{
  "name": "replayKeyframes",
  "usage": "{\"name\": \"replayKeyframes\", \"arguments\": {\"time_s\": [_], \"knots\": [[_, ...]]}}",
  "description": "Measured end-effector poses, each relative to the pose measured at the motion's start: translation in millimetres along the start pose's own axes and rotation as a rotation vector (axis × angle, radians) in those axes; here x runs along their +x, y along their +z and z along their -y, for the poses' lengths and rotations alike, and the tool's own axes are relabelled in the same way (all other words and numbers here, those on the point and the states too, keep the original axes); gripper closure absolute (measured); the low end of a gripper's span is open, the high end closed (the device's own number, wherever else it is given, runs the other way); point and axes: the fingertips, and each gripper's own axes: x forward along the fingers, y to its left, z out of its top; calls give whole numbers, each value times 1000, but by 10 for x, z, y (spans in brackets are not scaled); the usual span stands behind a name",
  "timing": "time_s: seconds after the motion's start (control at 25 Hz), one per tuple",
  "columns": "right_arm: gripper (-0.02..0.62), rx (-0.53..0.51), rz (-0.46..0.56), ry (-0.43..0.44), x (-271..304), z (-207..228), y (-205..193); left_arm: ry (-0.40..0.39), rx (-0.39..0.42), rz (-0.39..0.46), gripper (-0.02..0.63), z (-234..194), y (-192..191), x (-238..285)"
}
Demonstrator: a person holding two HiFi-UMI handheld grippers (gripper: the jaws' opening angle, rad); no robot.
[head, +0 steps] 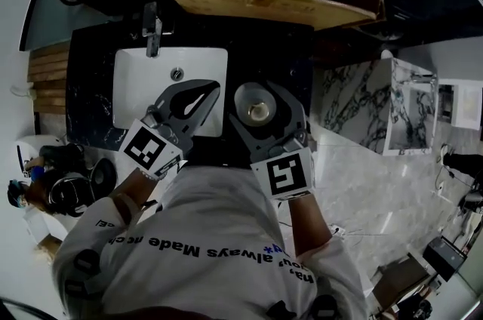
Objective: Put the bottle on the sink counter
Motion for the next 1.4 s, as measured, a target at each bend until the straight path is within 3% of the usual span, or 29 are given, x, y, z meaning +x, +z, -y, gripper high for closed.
{"name": "replayKeyframes", "arguments": {"time_s": [0.32, 0.48, 0.72, 1.04, 1.4], "knots": [[265, 21, -24, -47, 413, 325, -499, -3, -45, -61, 603, -235, -434, 330], [265, 54, -74, -61, 633, 472, -808, -6, -7, -60, 603, -388, -643, 510], [265, 74, -73, -109, 940, 667, -1221, -4, -32, -101, 603, -533, -1020, 760], [265, 94, -140, -128, 1193, 818, -1563, -7, -70, -156, 603, -709, -1478, 971], [265, 98, -129, -127, 1475, 896, -1843, -17, -83, -205, 603, -812, -1863, 1160]]}}
